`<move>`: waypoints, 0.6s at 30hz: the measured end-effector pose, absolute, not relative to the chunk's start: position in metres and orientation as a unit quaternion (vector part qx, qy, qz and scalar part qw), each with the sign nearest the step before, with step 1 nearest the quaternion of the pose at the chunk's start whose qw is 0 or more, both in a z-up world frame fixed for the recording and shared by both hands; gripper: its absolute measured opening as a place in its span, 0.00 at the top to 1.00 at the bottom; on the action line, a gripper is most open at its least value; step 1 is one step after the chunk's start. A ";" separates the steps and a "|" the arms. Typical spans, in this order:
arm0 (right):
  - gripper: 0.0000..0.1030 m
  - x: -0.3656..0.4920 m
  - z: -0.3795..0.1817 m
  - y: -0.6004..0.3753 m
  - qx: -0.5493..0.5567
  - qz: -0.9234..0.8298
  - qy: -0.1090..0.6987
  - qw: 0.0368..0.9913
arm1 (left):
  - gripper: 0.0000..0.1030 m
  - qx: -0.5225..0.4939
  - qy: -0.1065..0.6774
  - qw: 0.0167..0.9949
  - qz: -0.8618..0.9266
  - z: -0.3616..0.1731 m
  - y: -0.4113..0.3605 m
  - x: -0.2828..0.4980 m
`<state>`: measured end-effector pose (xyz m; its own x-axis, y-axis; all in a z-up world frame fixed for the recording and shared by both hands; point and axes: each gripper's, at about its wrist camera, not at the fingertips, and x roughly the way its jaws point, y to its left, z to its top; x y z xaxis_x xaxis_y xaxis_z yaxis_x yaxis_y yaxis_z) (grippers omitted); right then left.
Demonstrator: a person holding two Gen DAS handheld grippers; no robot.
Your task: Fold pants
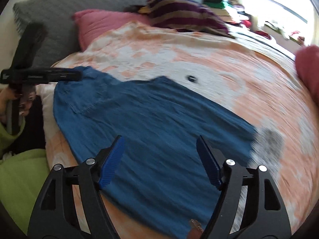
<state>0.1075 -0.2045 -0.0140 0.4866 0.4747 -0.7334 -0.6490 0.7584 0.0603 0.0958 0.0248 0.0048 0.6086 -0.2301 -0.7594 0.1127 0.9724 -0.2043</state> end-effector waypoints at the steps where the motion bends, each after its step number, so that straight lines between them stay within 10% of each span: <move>1: 0.33 0.115 -0.017 -0.194 -0.122 0.331 0.391 0.850 | 0.40 -0.067 0.439 0.890 -0.105 -0.001 0.020 0.105; 18: 0.21 0.153 -0.065 -0.251 -0.068 0.203 0.480 0.851 | 0.46 -0.079 0.438 0.892 -0.070 -0.042 0.078 0.093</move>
